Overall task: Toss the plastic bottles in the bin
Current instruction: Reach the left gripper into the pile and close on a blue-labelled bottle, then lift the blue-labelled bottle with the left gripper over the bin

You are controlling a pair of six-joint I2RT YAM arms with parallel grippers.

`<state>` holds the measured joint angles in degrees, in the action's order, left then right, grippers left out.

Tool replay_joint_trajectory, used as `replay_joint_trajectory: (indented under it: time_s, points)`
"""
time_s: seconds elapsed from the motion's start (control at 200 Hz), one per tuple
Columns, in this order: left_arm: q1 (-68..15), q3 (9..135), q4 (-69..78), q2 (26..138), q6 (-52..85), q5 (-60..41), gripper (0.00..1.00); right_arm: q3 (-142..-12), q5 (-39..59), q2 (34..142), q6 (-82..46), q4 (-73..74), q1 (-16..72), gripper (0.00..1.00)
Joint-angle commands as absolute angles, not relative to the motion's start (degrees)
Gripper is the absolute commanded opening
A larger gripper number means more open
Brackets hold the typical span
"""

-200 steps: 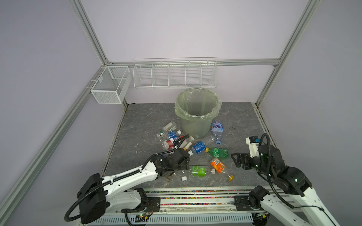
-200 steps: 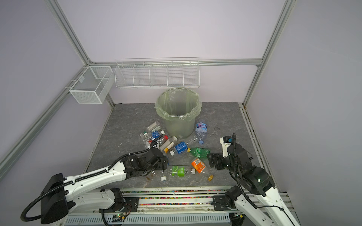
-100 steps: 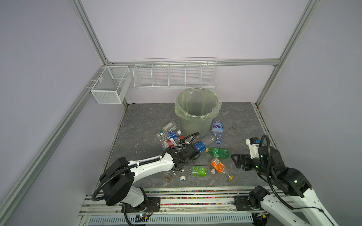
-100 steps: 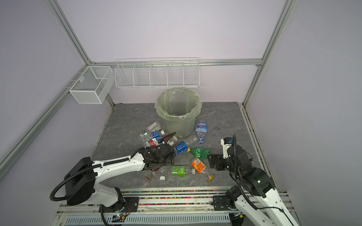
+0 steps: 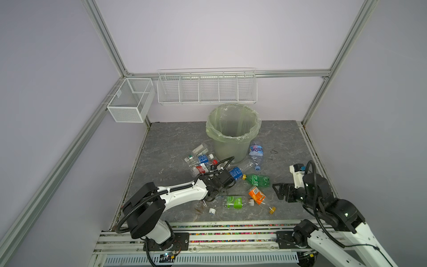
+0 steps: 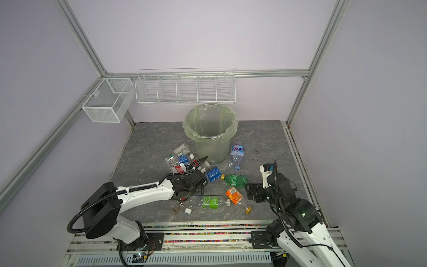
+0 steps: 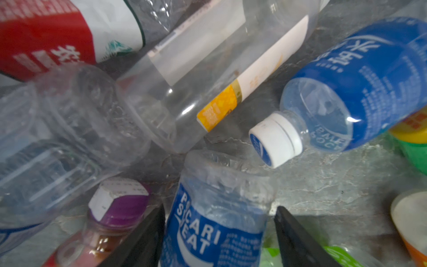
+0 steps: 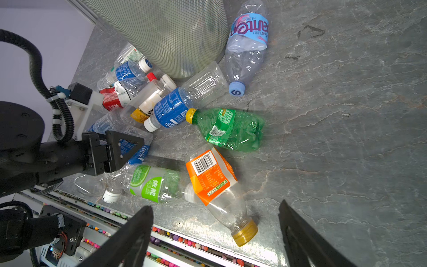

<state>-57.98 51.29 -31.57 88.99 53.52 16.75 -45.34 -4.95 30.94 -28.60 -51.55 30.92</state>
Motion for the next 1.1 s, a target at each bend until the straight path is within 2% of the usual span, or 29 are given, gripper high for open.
replay_joint_trajectory:
  time_s: [0.0, 0.195, 0.285, 0.415, 0.49, 0.885, 1.095]
  points:
    - [-57.74, 52.83, -32.24, 91.3, 53.71, 15.87, 0.76, -44.34, -5.36, 31.11, -29.62, -49.49, 31.32, 0.88]
    - [-56.78, 53.89, -32.1, 93.51, 52.91, 13.98, 0.76, -44.25, -5.86, 31.29, -29.62, -49.4, 31.24, 0.88]
    - [-56.51, 54.04, -31.91, 93.93, 52.72, 13.74, 0.69, -44.27, -6.23, 31.05, -29.71, -49.39, 31.2, 0.88]
    - [-56.43, 55.14, -33.04, 93.94, 52.04, 14.41, 0.51, -44.47, -6.41, 31.1, -29.73, -49.4, 31.25, 0.88]
    - [-56.44, 55.52, -34.36, 92.81, 51.66, 15.64, 0.47, -44.72, -6.46, 31.11, -29.68, -49.7, 31.21, 0.88]
    - [-58.55, 63.35, -47.9, 74.67, 47.7, 25.71, 0.44, -46.22, -6.58, 30.67, -29.44, -50.45, 31.26, 0.88]
    - [-61.3, 69.81, -44.37, 63.44, 39.73, 29.68, 0.43, -47.29, -6.42, 30.77, -29.22, -50.27, 31.24, 0.88]
